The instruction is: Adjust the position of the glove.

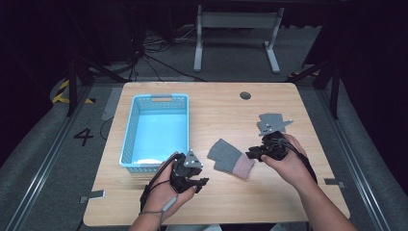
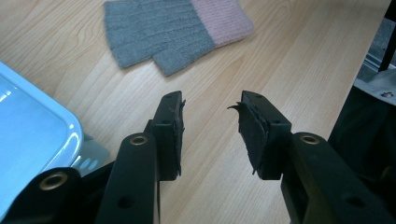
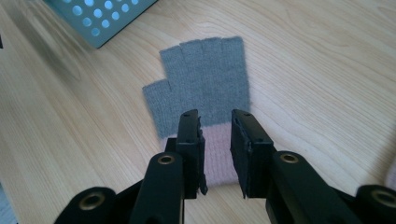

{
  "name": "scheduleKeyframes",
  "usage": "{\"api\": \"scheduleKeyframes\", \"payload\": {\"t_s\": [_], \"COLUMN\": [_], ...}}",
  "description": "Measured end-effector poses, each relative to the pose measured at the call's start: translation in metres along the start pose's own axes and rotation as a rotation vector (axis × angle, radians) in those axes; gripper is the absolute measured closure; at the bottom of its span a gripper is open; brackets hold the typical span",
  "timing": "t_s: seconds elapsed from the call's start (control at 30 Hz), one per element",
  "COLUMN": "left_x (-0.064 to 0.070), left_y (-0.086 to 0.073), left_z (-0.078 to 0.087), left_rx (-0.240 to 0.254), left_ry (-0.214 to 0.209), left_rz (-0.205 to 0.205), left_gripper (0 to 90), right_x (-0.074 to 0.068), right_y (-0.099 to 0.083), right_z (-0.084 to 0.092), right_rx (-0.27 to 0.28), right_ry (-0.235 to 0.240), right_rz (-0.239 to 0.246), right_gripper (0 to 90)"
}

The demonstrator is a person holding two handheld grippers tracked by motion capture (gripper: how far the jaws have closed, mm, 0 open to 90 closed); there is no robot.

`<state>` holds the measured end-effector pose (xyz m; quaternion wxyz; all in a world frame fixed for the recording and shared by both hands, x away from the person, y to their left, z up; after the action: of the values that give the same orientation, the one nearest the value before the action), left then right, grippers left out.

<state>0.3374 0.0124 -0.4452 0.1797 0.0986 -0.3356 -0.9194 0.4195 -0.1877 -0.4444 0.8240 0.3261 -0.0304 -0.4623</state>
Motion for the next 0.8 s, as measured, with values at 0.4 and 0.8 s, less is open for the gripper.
{"api": "scheduleKeyframes", "payload": {"t_s": [0.4, 0.8], "left_x": [-0.001, -0.001], "left_y": [0.000, -0.001], "left_z": [0.000, 0.000], "left_rx": [0.003, -0.008], "left_ry": [0.004, 0.014], "left_rz": [0.000, -0.002], "left_gripper": [58.6, 57.0], "right_x": [-0.010, -0.005], "right_y": [0.005, -0.002], "right_z": [-0.045, -0.077], "right_rx": [-0.112, -0.209], "right_ry": [-0.001, -0.065], "right_rz": [0.019, 0.039], "right_gripper": [70.7, 68.0]}}
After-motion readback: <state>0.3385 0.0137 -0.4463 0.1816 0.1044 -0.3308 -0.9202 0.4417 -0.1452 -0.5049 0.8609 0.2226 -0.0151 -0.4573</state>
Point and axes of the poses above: each handheld gripper's, and its own axes: z roughly backward along the jaws, y roughly out of its top, x roughly to its right, the point moved 9 cm from there along -z, roughly forward along the jaws, and after that the axes turned 14 degrees about -z, right-handed, at the moved point
